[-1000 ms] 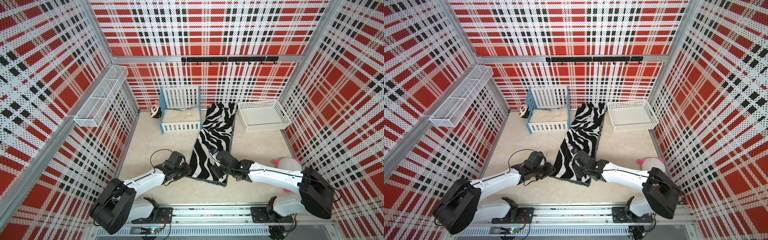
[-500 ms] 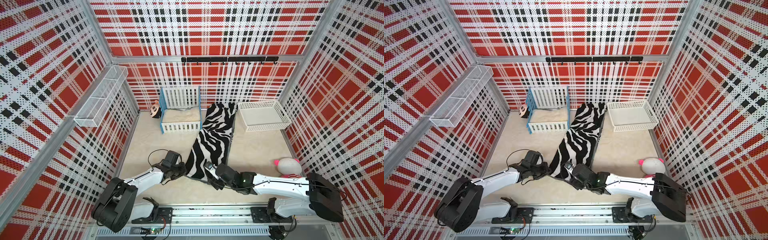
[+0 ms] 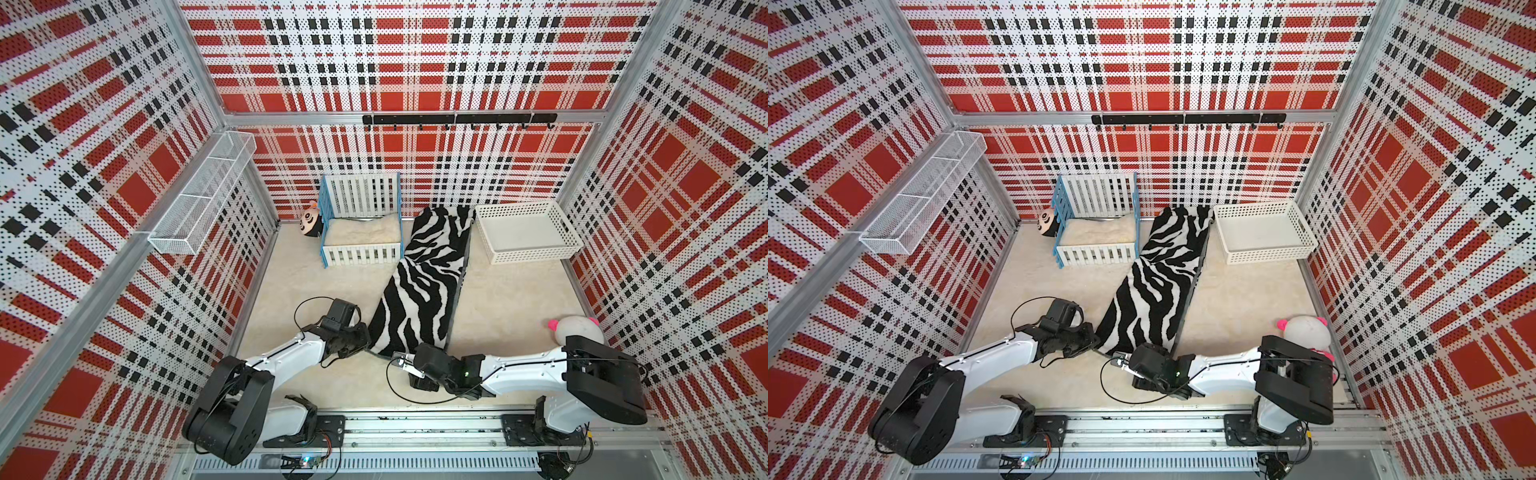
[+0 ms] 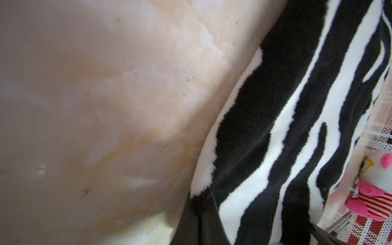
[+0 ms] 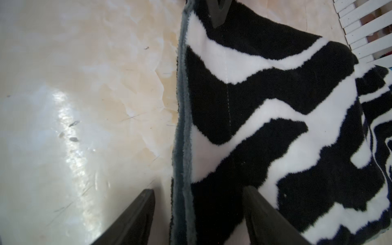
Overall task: Roll up the pillowcase
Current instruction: Roll the pillowcase at the center of the board.
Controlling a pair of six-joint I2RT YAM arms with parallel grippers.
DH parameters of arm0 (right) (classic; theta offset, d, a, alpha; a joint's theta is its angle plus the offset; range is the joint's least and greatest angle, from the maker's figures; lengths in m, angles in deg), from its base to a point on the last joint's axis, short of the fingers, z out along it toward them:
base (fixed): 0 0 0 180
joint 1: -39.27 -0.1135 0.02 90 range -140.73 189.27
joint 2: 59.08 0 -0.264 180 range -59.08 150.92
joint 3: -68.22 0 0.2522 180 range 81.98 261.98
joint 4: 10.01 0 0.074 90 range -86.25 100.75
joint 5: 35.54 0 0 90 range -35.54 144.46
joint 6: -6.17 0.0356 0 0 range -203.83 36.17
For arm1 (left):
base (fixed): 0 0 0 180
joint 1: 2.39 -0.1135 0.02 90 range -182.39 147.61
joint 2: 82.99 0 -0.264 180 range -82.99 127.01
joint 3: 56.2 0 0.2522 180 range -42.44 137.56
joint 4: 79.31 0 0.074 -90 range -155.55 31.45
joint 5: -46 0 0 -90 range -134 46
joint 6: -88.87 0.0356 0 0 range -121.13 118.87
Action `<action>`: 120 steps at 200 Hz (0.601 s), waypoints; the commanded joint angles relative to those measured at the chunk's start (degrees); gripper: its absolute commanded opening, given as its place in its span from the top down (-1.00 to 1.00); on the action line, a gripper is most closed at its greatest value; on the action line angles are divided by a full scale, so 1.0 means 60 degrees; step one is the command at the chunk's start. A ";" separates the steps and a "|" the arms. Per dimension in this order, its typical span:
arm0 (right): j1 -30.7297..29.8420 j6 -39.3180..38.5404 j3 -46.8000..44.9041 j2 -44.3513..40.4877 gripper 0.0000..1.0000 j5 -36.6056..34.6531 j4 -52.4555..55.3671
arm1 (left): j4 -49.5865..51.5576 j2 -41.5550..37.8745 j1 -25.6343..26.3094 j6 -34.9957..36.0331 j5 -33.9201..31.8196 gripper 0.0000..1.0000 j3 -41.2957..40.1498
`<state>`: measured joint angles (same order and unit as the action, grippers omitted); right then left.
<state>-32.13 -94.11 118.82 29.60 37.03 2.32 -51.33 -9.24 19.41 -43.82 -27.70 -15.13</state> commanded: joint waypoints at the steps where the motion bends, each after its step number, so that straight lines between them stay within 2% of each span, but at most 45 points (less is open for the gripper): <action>1: -0.0069 -0.0103 0.0056 0.0349 -0.44 -0.0144 -0.0245 | 0.0262 -0.0149 -0.0125 0.0158 -0.0050 1.00 0.0167; 22: -0.0068 -0.0138 0.0085 0.0791 -0.39 -0.0324 -0.0332 | 0.0266 -0.0135 -0.0227 0.0173 -0.0021 1.00 0.0191; 34: -0.0068 -0.0107 0.0164 0.1078 -0.30 -0.0452 -0.0311 | 0.0267 -0.0149 -0.0264 0.0173 0.0002 1.00 0.0188; 60: -0.0060 0.0116 0.0581 0.1546 0.20 -0.0273 0.0222 | 0.0300 -0.0206 -0.0359 0.0173 0.0050 1.00 0.0218; 77: -0.0054 0.0281 0.0834 0.1618 0.64 0.0174 0.0722 | 0.0404 -0.0293 -0.0499 0.0173 0.0053 1.00 0.0270; 93: -0.0056 0.0433 0.0909 0.1462 0.91 0.0619 0.0954 | 0.0552 -0.0447 -0.0733 0.0187 0.0089 1.00 0.0341; 95: -0.0054 0.0455 0.0926 0.1426 1.00 0.0679 0.1000 | 0.0562 -0.0476 -0.0781 0.0187 0.0102 1.00 0.0348; 108: -0.0068 0.0627 0.1094 0.1198 1.00 0.0890 0.1266 | 0.0746 -0.0642 -0.1060 0.0216 0.0187 1.00 0.0489; 118: -0.0068 0.0776 0.1295 0.0952 1.00 0.1578 0.1491 | 0.0905 -0.0769 -0.1198 0.0217 0.0268 1.00 0.0634; 120: -0.0068 0.0802 0.1347 0.0900 1.00 0.1698 0.1533 | 0.0947 -0.0802 -0.1446 0.0228 0.0279 1.00 0.0670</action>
<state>-32.13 -92.08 125.38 37.63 38.80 4.00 -48.32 -11.55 14.32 -43.23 -26.43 -14.15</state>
